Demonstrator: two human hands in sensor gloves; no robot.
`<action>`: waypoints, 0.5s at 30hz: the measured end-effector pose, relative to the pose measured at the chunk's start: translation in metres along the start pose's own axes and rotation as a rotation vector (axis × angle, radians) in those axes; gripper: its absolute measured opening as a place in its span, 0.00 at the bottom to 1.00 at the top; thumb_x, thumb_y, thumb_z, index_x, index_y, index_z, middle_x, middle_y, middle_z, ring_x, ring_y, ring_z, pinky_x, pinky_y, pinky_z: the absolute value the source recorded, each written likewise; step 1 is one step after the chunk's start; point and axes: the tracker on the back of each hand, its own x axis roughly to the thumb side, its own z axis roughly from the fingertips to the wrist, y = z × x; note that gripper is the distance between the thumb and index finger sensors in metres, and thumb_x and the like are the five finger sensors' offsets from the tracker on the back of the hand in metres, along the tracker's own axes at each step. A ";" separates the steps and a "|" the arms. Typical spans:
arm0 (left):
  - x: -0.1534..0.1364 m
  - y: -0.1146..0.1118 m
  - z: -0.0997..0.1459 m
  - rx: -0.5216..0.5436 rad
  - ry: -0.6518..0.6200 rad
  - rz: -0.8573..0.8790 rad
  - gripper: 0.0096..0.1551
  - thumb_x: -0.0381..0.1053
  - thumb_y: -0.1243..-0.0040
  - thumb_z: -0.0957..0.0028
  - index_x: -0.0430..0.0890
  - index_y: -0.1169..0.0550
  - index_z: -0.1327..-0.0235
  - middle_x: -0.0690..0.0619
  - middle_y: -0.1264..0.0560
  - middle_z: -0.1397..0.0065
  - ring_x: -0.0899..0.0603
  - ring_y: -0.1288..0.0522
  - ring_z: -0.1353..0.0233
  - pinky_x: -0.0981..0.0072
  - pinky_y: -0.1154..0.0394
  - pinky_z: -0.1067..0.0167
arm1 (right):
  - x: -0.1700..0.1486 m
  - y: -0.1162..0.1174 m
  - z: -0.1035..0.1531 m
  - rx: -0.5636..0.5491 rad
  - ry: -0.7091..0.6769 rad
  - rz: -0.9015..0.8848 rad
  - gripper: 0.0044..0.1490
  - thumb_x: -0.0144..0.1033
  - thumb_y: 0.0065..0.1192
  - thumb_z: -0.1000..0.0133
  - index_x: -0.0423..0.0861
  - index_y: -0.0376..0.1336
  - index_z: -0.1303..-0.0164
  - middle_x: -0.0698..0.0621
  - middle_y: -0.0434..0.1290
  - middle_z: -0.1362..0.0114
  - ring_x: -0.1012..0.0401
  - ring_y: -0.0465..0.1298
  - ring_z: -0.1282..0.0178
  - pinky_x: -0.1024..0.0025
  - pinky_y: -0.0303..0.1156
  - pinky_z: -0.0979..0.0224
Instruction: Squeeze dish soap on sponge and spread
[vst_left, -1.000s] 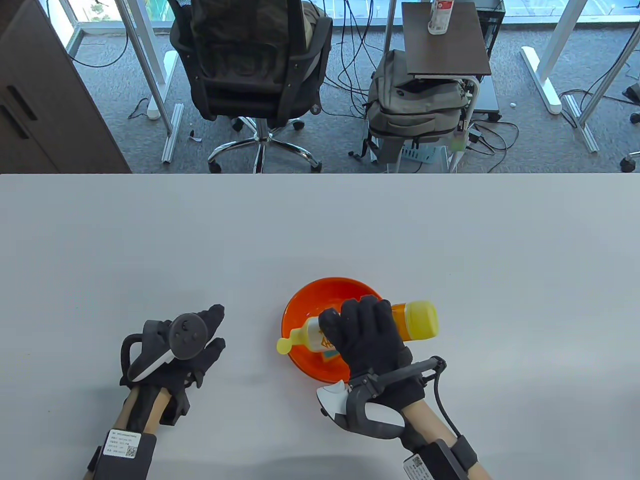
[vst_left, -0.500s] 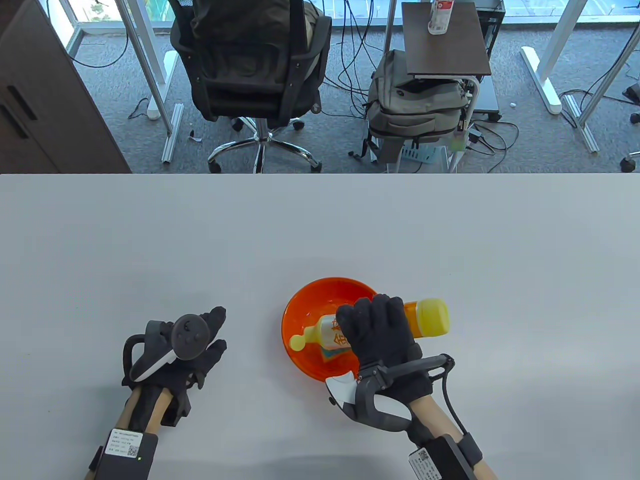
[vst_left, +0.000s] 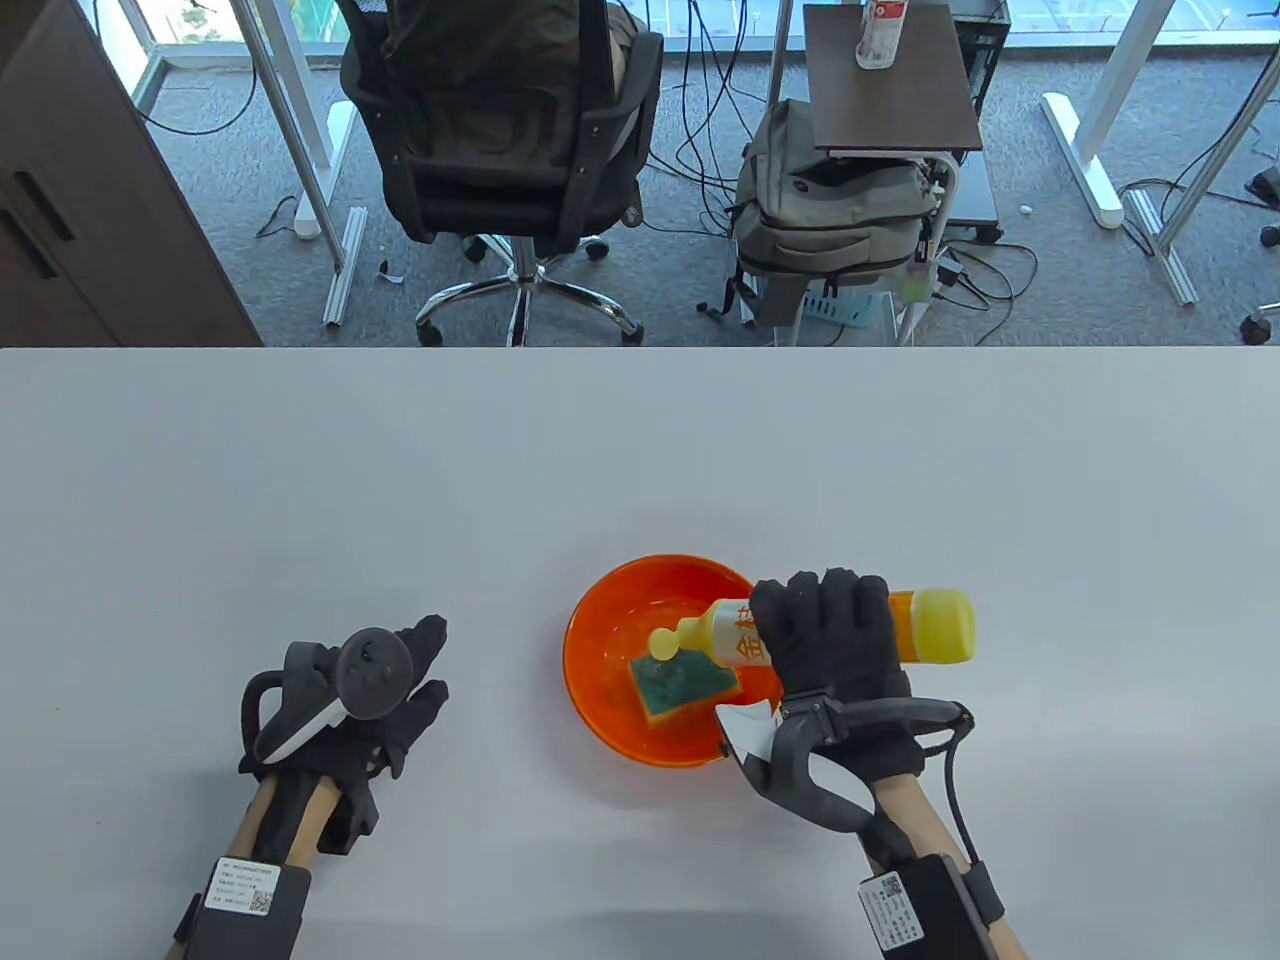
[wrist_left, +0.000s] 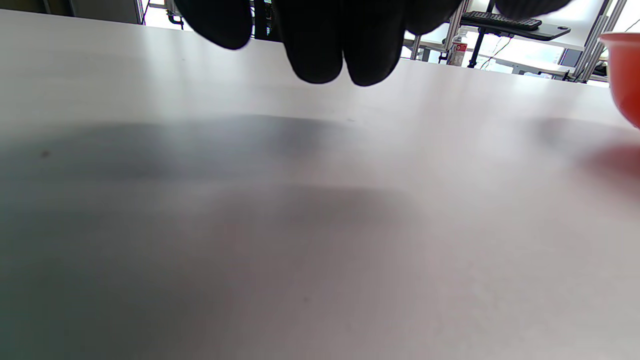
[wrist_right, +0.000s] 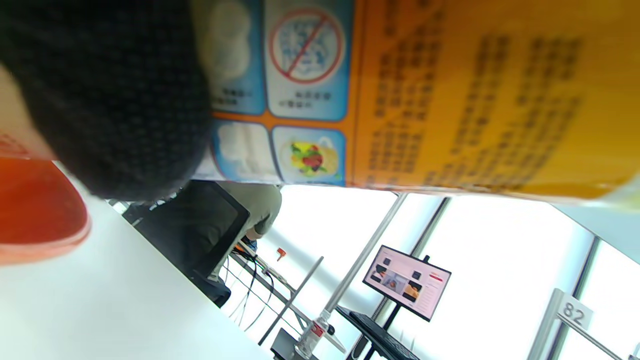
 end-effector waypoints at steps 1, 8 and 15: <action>0.000 0.000 0.000 -0.001 0.001 0.000 0.40 0.66 0.47 0.55 0.62 0.35 0.24 0.60 0.28 0.21 0.46 0.27 0.19 0.37 0.35 0.21 | -0.003 0.002 0.000 0.000 0.011 0.002 0.51 0.48 0.91 0.72 0.70 0.66 0.36 0.64 0.74 0.32 0.58 0.76 0.29 0.49 0.64 0.20; -0.002 0.000 0.000 -0.004 0.006 0.006 0.40 0.66 0.47 0.55 0.62 0.35 0.24 0.60 0.28 0.21 0.46 0.27 0.19 0.37 0.35 0.21 | -0.025 0.013 0.001 0.040 0.084 0.016 0.51 0.48 0.91 0.72 0.70 0.66 0.36 0.64 0.74 0.32 0.58 0.76 0.29 0.49 0.64 0.20; -0.004 0.000 0.000 -0.003 0.006 0.009 0.40 0.66 0.47 0.55 0.62 0.35 0.24 0.60 0.27 0.21 0.46 0.27 0.19 0.37 0.35 0.21 | -0.020 0.005 0.002 0.042 0.070 0.012 0.51 0.48 0.91 0.72 0.70 0.66 0.36 0.63 0.74 0.32 0.57 0.76 0.29 0.48 0.64 0.20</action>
